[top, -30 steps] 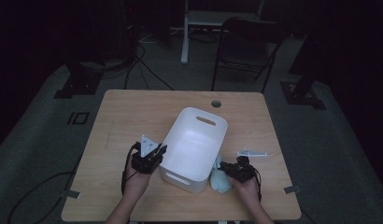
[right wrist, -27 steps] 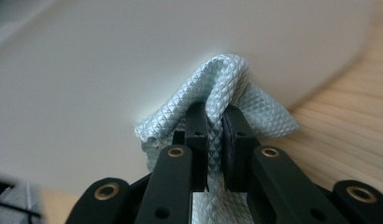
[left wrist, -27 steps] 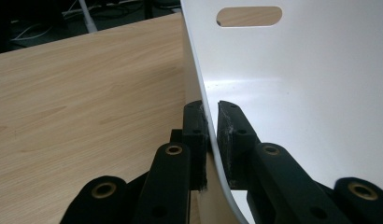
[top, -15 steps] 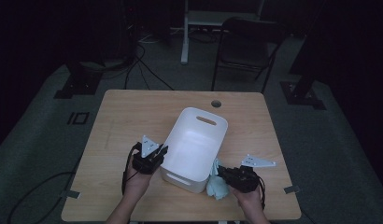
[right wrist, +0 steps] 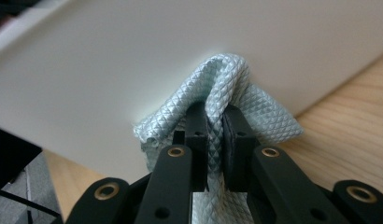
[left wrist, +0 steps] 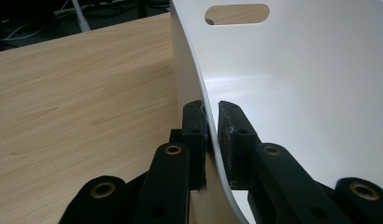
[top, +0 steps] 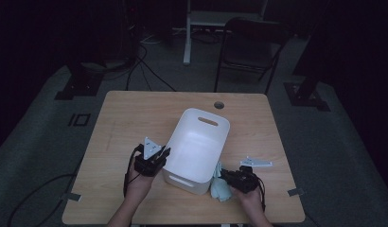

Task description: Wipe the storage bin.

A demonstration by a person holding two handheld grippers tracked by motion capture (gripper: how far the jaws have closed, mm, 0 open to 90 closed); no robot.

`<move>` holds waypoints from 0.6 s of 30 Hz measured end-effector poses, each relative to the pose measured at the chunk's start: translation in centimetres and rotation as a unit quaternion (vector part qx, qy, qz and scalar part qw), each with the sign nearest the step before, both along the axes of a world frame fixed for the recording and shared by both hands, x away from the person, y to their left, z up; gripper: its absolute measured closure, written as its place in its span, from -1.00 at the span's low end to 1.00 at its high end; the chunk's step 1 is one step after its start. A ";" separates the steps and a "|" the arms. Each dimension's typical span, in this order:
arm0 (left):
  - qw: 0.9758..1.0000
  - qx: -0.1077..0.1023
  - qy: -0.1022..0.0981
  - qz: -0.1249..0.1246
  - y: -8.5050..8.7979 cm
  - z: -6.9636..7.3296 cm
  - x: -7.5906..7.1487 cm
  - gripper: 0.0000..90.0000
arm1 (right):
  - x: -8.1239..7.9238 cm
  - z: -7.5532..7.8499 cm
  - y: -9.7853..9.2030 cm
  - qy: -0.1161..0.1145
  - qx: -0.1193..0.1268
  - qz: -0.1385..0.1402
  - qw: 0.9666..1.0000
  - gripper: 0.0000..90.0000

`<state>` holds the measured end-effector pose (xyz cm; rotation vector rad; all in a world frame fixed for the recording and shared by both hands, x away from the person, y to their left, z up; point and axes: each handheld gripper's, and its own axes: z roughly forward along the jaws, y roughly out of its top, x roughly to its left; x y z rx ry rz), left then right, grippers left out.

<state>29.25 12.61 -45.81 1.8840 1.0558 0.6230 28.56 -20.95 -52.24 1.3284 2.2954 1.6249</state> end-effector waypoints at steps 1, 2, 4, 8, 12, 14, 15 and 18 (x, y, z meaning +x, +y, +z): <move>1.000 -0.002 0.000 0.001 0.0 0.0 0.0 0.81 | 0.2 -0.2 0.0 0.003 -0.005 -0.002 1.000 0.84; 1.000 0.000 -0.001 0.002 0.0 0.0 0.0 0.81 | 0.6 -0.8 -0.1 0.011 -0.012 -0.005 1.000 0.84; 1.000 0.003 -0.001 0.005 0.0 0.0 0.0 0.80 | 1.0 -1.6 0.0 0.021 -0.027 -0.010 0.999 0.84; 1.000 0.008 -0.003 0.009 -0.1 0.0 0.0 0.77 | 2.0 -2.8 -0.3 0.054 -0.020 -0.013 0.998 0.84; 1.000 0.007 -0.005 0.009 -0.1 0.0 0.0 0.77 | 2.0 -1.5 -1.0 0.045 0.023 -0.011 0.999 0.84; 1.000 0.007 -0.005 0.011 -0.1 0.0 0.0 0.77 | 1.8 -0.2 -1.3 0.028 0.039 -0.008 0.999 0.84; 1.000 0.005 -0.005 0.010 -0.1 0.0 0.0 0.77 | 1.6 0.4 -1.4 0.019 0.045 -0.007 0.999 0.83; 1.000 0.005 -0.005 0.011 -0.1 0.0 0.0 0.77 | 1.1 2.0 -1.5 -0.014 0.023 -0.014 1.000 0.84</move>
